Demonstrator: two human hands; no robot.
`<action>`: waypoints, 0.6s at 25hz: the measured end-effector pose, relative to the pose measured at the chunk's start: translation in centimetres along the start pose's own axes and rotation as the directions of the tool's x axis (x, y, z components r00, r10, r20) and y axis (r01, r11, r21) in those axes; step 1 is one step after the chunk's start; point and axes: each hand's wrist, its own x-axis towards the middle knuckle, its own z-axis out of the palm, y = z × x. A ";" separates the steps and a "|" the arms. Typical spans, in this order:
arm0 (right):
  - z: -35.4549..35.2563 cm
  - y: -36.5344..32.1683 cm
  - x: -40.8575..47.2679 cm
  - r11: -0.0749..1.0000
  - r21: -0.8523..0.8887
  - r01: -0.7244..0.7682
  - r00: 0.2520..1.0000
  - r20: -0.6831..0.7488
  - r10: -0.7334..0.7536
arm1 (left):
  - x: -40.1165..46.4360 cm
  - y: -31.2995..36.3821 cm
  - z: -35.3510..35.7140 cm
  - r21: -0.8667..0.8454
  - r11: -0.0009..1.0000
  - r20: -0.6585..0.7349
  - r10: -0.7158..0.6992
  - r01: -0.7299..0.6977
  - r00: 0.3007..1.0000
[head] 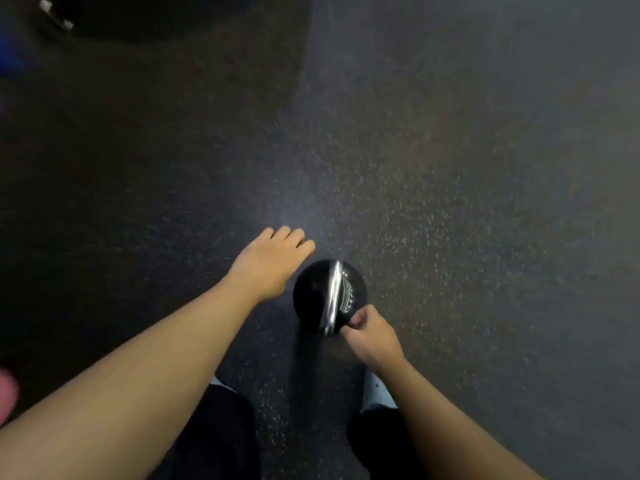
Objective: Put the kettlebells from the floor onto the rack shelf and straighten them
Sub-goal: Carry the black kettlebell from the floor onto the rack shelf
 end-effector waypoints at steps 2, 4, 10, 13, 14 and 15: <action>3.7 1.0 3.6 0.999 0.026 -0.030 1.000 0.002 0.030 | 3.7 0.8 3.9 0.032 0.996 0.048 0.087 -0.088 0.995; 7.4 1.8 7.2 0.995 0.091 -0.044 0.999 -0.006 0.045 | 7.1 1.8 7.9 0.005 0.981 0.151 0.190 -0.193 0.970; 9.6 2.3 8.3 0.932 0.359 -0.047 0.996 -0.050 0.070 | 11.3 3.3 10.7 -0.109 0.918 0.207 0.396 -0.382 0.895; 7.1 -0.2 6.5 0.996 0.047 0.077 0.992 -0.099 -0.072 | 8.5 -0.4 9.1 -0.401 0.871 0.244 0.401 -0.284 0.883; 5.9 -1.9 5.5 0.985 -0.104 0.135 0.986 -0.087 -0.144 | 6.3 -1.9 8.7 -0.539 0.824 0.245 0.349 -0.172 0.905; 4.7 -3.8 4.4 0.952 -0.231 0.203 0.975 -0.047 -0.219 | 3.6 -3.1 7.9 -0.611 0.788 0.264 0.287 -0.070 0.921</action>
